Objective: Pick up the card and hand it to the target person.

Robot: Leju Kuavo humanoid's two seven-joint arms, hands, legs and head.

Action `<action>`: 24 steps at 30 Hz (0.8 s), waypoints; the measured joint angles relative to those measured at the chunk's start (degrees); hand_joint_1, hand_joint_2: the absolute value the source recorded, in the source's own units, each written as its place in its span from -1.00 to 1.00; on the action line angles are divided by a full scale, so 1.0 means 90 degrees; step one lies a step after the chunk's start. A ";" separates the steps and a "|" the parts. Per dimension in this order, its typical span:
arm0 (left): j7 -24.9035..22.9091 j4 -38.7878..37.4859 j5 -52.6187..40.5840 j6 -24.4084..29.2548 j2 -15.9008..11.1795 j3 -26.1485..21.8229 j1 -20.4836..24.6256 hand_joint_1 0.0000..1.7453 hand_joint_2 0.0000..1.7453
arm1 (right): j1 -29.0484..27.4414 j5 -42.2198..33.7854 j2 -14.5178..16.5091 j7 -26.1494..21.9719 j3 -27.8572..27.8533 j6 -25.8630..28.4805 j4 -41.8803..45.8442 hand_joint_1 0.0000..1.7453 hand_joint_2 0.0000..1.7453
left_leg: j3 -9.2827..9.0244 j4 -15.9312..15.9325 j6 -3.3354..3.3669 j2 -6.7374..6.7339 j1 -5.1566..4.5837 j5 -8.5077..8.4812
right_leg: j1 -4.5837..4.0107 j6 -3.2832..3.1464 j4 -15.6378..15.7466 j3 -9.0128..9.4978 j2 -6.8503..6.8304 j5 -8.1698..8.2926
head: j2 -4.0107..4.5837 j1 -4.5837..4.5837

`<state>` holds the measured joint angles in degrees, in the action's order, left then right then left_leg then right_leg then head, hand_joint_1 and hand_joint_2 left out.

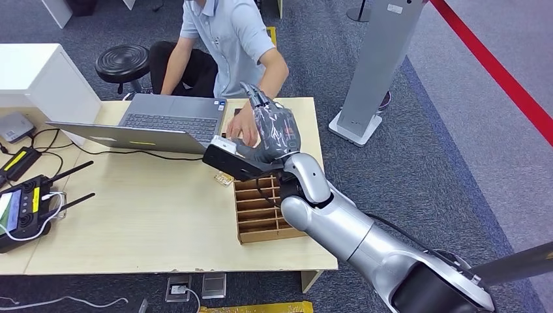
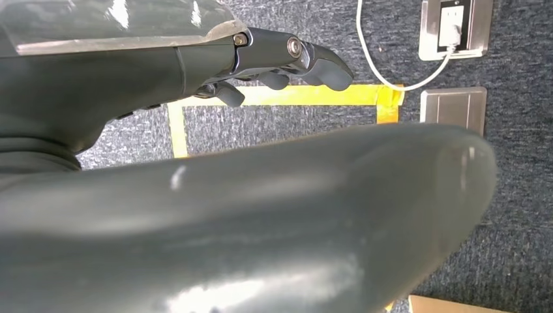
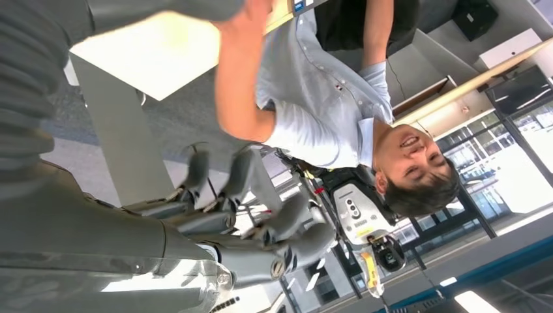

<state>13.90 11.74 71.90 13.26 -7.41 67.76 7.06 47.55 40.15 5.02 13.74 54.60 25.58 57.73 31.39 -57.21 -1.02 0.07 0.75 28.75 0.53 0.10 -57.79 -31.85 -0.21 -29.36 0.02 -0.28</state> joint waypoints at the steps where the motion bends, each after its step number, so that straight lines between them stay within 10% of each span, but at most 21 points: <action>1: 0.0001 -0.0001 0.0005 0.0005 0.0000 0.0000 0.0000 -1.00 -1.00 | 0.0000 -0.0038 0.0001 -0.0008 0.0000 0.0030 -0.0002 -1.00 1.00 | 0.0000 0.0000 0.0000 0.0000 0.0000 0.0000 | 0.0000 0.0000 0.0000 0.0000 0.0000 0.0000 | 0.0000 0.0000; 7: 0.0038 -0.0001 0.0052 0.0049 0.0000 0.0000 -0.0014 -1.00 -1.00 | -0.0098 -0.0759 -0.0010 -0.0385 -0.0098 0.0341 0.0146 -1.00 1.00 | -0.0001 0.0000 0.0000 0.0000 0.0000 0.0000 | 0.0000 0.0000 0.0000 0.0000 0.0000 0.0000 | 0.0000 -0.0002; 15: 0.0095 -0.0001 0.0205 0.0117 -0.0005 -0.0001 -0.0103 -1.00 -1.00 | -0.0875 -0.3725 -0.0279 -0.1783 -0.0569 0.0635 0.1335 -1.00 1.00 | -0.0003 0.0000 0.0000 0.0000 0.0000 0.0001 | 0.0000 0.0000 0.0003 -0.0002 0.0000 -0.0001 | 0.0000 -0.0001; 24: 0.0088 -0.0001 0.0350 0.0201 -0.0015 -0.0023 -0.0151 -1.00 -1.00 | -0.2383 -0.4992 -0.1181 -0.1611 -0.1065 0.0035 0.3172 -1.00 1.00 | -0.0006 0.0000 0.0000 0.0000 -0.0001 0.0002 | 0.0001 0.0000 0.0008 0.0001 0.0000 -0.0001 | 0.0000 0.0000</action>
